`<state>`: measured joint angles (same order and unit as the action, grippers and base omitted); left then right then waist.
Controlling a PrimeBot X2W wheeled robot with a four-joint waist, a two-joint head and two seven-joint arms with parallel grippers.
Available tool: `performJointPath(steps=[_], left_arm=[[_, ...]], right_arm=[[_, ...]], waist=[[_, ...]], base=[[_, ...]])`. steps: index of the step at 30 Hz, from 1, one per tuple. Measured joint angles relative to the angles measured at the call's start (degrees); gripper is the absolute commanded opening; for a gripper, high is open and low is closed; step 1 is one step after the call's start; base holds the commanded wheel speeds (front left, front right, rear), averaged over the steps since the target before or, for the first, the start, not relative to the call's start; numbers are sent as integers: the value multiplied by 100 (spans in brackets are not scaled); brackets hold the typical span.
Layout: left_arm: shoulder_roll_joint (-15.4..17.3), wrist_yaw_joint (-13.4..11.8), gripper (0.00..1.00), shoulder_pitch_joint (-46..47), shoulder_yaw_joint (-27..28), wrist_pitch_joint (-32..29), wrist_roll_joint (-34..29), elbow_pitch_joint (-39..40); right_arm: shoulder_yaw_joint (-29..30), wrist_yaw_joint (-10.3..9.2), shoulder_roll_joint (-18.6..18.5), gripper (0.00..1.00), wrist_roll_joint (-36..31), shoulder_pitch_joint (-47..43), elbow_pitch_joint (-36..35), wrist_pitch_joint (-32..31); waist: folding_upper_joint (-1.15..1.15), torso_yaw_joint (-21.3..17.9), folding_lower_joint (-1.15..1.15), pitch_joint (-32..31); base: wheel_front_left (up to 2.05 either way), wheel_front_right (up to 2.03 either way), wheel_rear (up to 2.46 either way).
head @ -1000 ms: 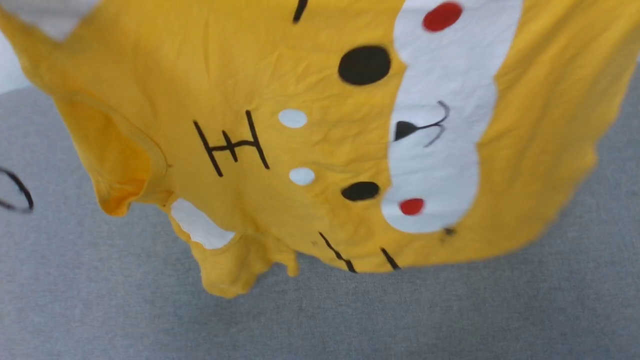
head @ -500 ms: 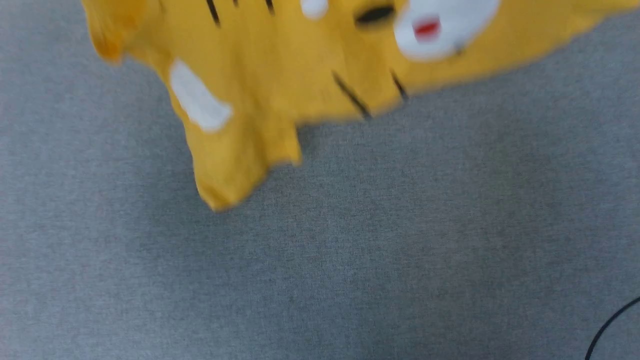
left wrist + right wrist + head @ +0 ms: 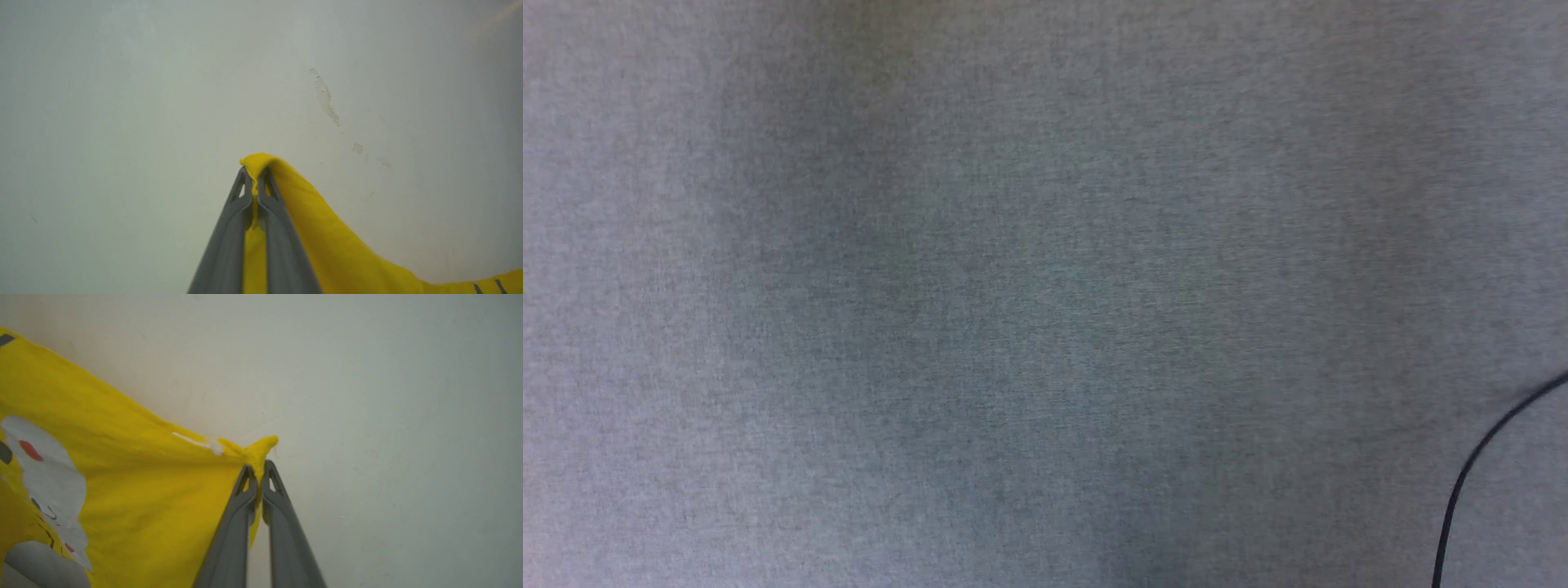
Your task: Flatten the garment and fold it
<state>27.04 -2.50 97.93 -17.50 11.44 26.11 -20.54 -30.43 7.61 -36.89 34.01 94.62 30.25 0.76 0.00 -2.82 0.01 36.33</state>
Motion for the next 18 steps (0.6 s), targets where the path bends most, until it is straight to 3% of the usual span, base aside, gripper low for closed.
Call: performJointPath(steps=[6,12,18], left_arm=[[-223,45,0,-747,-75,237,44,-202],[-534,-48,0,-2731,-188,318,113,22],[-653,-231,0,-4882,-66,324,92,931]], right_arm=[[-402,-1,147,0,120,-350,448,534],[-831,0,411,0,289,-1547,658,1118],[-1333,-1,448,0,287,-2908,275,1349]], waist=[[0,201,-1,141],[0,360,-1,-18],[0,430,-2,-491]], base=[[0,0,0],[0,0,0],[0,0,0]])
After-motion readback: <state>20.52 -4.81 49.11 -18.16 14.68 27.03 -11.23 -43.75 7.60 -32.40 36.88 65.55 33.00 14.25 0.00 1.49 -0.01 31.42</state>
